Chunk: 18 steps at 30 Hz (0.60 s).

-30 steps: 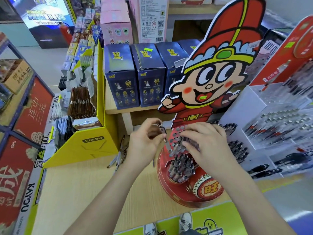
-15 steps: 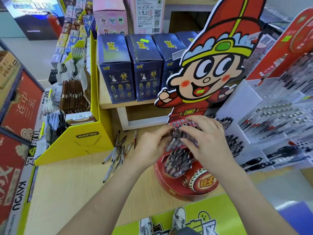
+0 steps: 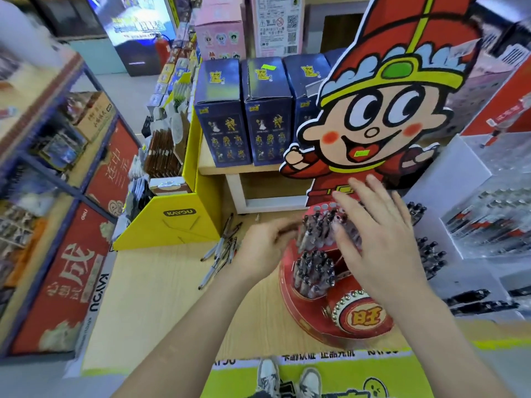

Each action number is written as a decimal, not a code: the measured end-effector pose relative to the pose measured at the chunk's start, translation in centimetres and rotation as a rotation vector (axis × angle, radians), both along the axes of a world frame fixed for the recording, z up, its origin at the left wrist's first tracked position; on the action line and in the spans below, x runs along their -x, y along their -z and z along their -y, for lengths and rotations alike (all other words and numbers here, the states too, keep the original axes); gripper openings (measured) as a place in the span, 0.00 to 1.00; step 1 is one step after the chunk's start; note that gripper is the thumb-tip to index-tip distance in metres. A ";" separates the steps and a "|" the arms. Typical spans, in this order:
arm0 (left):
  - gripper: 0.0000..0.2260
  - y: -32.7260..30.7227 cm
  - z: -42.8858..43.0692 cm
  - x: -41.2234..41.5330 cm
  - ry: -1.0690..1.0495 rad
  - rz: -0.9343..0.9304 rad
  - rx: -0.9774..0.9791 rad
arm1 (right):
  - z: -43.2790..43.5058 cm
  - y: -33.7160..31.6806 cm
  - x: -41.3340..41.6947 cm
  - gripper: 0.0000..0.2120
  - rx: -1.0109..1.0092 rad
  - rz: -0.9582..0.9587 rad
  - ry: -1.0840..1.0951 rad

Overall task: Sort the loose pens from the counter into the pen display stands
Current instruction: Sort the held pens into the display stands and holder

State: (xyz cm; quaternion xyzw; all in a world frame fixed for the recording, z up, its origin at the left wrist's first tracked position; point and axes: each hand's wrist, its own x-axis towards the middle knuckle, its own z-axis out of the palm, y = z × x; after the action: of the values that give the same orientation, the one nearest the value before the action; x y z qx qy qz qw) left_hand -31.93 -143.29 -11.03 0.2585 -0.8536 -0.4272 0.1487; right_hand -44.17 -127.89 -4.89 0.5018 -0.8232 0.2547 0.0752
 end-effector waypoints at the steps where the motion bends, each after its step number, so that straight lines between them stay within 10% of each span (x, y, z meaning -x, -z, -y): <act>1: 0.13 0.4 -0.1 -0.7 -0.060 0.019 -0.007 | 0.1 -0.4 -0.4 0.19 0.053 0.029 -0.005; 10: 0.28 5.8 2.3 -10.6 -0.243 0.439 0.213 | 3.0 1.3 -10.5 0.22 -0.060 0.649 -0.192; 18: 0.38 11.6 6.6 -11.4 -0.052 0.504 0.461 | 11.5 13.3 -12.0 0.34 -0.343 0.851 0.315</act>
State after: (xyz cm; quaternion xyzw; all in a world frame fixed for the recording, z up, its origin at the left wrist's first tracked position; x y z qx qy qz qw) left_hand -20.55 -149.87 -22.60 0.3372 -0.9307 -0.1416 -0.0016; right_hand -32.17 -139.34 -18.24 0.2274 -0.8770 0.2833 -0.3146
